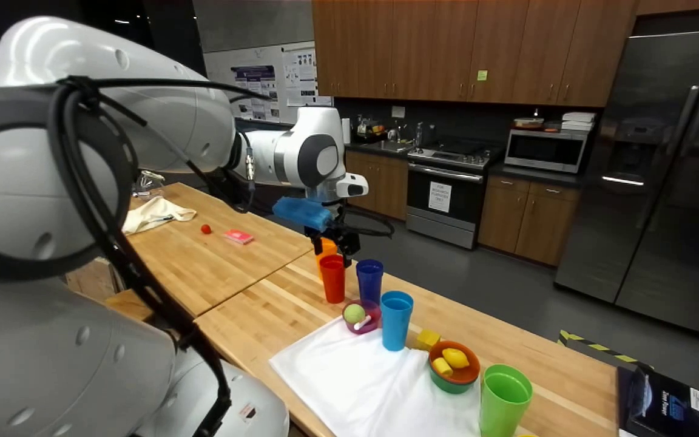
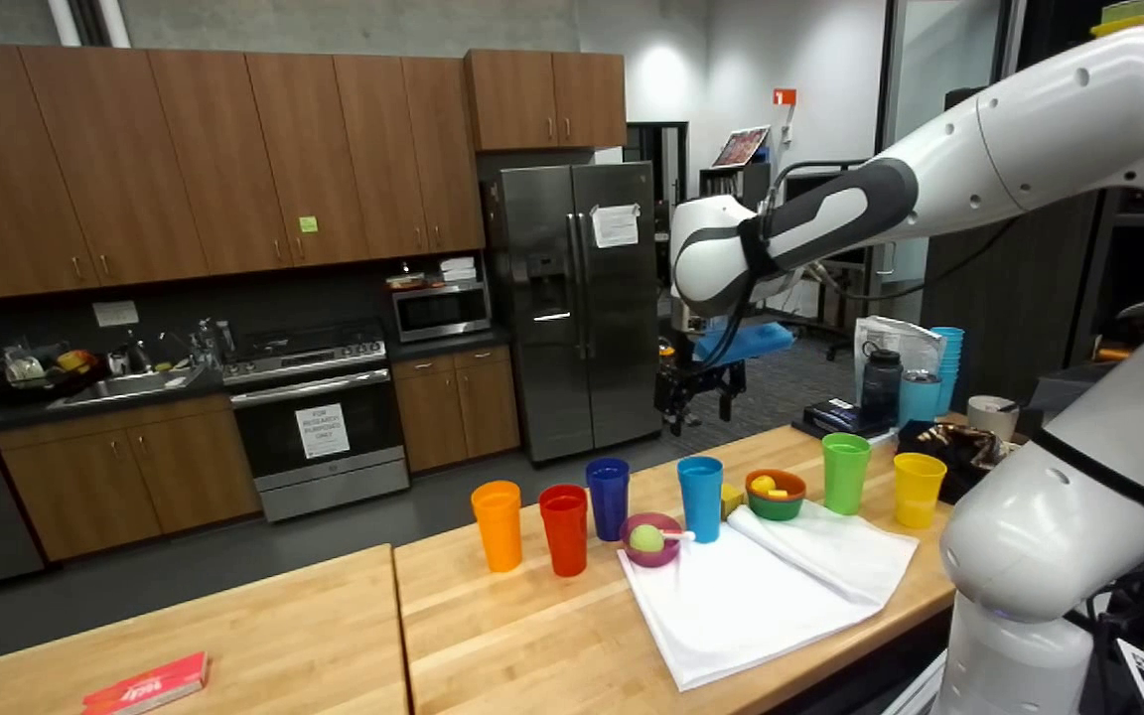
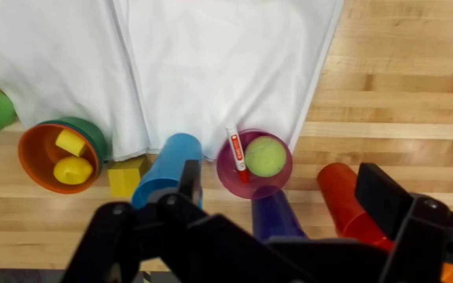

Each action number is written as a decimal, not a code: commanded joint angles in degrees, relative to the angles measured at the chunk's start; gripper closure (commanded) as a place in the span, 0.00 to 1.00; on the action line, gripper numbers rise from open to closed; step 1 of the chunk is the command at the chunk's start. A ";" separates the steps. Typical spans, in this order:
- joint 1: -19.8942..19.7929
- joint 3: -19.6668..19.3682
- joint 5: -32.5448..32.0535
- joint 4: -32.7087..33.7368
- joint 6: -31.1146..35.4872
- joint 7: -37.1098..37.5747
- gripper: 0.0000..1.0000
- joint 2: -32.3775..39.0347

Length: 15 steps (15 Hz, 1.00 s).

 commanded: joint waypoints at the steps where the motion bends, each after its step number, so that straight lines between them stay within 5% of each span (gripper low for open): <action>1: 3.17 1.21 0.60 5.81 -1.67 -7.22 0.00 5.89; 7: 6.56 3.39 -1.80 14.52 -5.01 -17.13 0.00 17.08; 8: 6.14 3.06 -0.62 9.24 -1.27 -14.84 0.00 11.98; 13: 6.44 3.61 -1.24 13.56 -3.43 -16.17 0.00 17.42; 15: 7.48 3.96 -2.11 14.70 -5.93 -22.35 0.00 18.51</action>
